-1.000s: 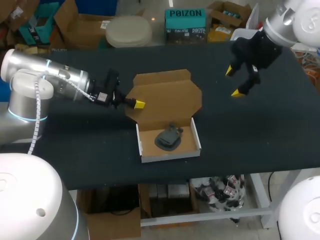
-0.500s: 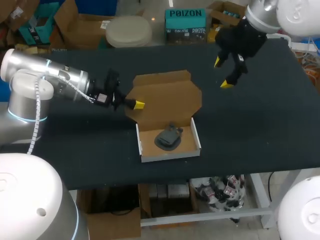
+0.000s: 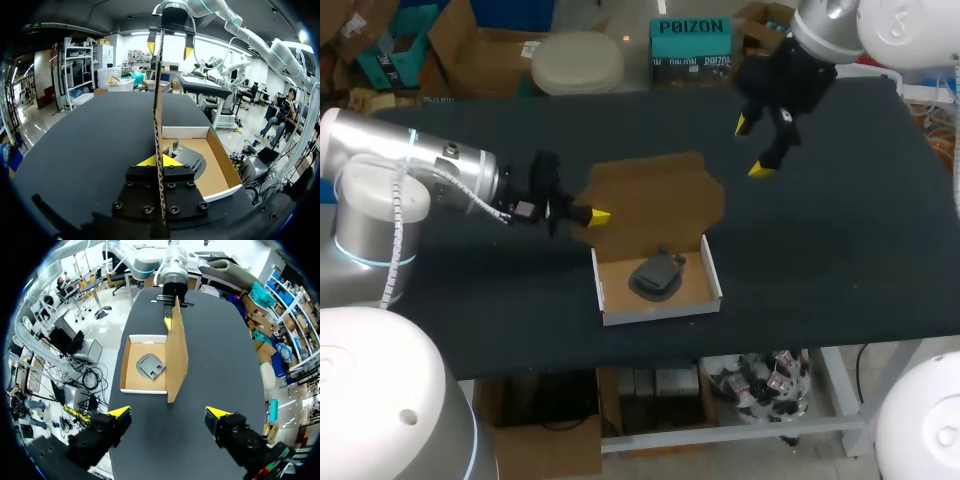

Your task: Assemble the packaging by folding the flat box into shape, placing the metal phone stand inside, and closing the box properly

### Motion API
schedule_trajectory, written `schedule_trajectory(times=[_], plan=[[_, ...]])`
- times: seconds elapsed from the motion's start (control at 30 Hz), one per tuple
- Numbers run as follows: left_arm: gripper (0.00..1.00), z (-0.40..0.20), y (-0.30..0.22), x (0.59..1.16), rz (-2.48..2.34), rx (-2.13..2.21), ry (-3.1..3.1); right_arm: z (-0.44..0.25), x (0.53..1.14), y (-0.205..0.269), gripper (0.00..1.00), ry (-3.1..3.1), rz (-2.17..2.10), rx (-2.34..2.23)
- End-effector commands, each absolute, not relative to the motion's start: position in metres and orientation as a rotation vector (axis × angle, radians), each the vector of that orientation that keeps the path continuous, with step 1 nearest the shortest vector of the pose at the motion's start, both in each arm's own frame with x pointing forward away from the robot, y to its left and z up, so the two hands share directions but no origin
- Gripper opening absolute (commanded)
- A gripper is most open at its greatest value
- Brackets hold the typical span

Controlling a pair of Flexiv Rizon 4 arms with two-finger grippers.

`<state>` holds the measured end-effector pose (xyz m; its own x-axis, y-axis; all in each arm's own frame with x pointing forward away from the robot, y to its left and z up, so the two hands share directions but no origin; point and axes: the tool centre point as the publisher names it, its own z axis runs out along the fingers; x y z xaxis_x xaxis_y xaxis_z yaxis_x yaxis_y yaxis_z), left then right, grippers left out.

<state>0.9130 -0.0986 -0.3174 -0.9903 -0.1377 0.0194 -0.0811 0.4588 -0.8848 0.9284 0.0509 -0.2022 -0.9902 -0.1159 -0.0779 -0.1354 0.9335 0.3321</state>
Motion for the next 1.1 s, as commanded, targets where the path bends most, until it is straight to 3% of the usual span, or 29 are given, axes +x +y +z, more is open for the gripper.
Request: schedule_trajectory(times=[0.03, 1.1], plan=[[0.0, -0.316, -0.1, 0.907, -1.561, -0.186, 2.623, -0.2, 0.932, 0.057, 1.0, 3.045, 0.516, -0.204], [0.0, -0.321, -0.099, 0.907, -1.48, -0.029, 2.56, -0.179, 0.943, 0.091, 1.0, 3.066, 0.457, -0.227]])
